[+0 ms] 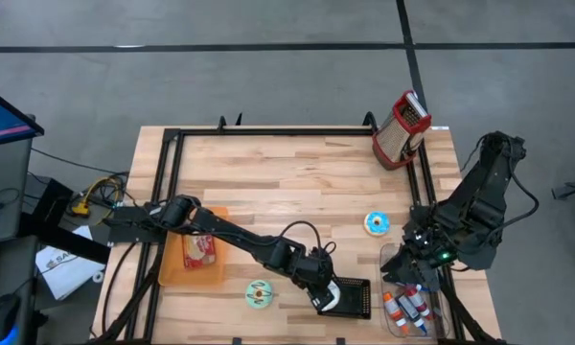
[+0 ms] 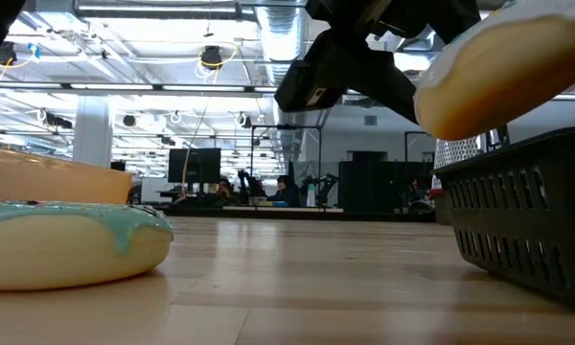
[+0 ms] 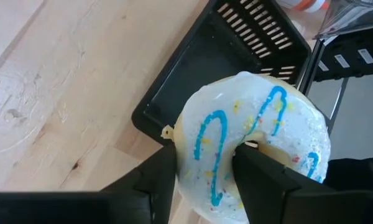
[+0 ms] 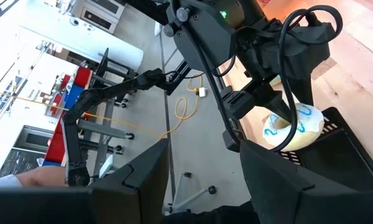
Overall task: Pick & Place Food Item
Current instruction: Put the white donut into the black bin, then put the green donut into the black bin
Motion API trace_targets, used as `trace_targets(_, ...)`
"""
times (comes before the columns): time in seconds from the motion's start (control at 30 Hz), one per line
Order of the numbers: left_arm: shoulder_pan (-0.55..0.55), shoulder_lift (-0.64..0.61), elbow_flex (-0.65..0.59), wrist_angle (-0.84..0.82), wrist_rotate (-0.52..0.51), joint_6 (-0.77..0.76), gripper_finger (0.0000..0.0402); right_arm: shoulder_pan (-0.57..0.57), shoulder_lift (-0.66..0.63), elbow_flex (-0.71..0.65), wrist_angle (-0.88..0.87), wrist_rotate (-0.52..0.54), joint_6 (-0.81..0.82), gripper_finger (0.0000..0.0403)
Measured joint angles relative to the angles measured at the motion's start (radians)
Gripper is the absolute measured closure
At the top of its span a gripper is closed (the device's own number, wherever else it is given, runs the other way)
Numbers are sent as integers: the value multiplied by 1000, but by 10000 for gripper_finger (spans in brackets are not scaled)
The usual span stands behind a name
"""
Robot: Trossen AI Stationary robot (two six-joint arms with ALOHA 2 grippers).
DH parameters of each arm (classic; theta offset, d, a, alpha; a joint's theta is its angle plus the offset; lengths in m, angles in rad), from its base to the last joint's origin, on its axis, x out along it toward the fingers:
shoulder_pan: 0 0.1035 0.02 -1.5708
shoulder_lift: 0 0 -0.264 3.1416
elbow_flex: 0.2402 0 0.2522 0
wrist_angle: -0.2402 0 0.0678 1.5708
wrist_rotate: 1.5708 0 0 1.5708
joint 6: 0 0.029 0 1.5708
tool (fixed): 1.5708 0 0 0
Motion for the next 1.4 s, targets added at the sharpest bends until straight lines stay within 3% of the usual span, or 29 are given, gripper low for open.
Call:
trace_targets(0.53, 14, -68, 0, -46, -5, 42, 243, 1, 0, 0, 16, -2, -9, 214)
trace_targets(0.73, 12, -97, 0, -39, -31, 43, 243, 35, -1, 0, 18, 43, -10, 214)
trace_targets(0.93, 8, -112, 1, 151, -15, 129, 243, 58, 0, 0, 17, 87, -8, 214)
trace_targets(1.13, 8, -99, -1, 180, 8, 142, 243, 60, 4, 0, 14, 95, -8, 214)
trace_targets(1.23, 10, -106, 0, 115, -18, 142, 243, 60, 22, 0, 12, 95, 7, 214)
trace_targets(1.4, -9, -171, 0, -155, -85, 100, 243, 58, 66, 0, 28, 95, 18, 214)
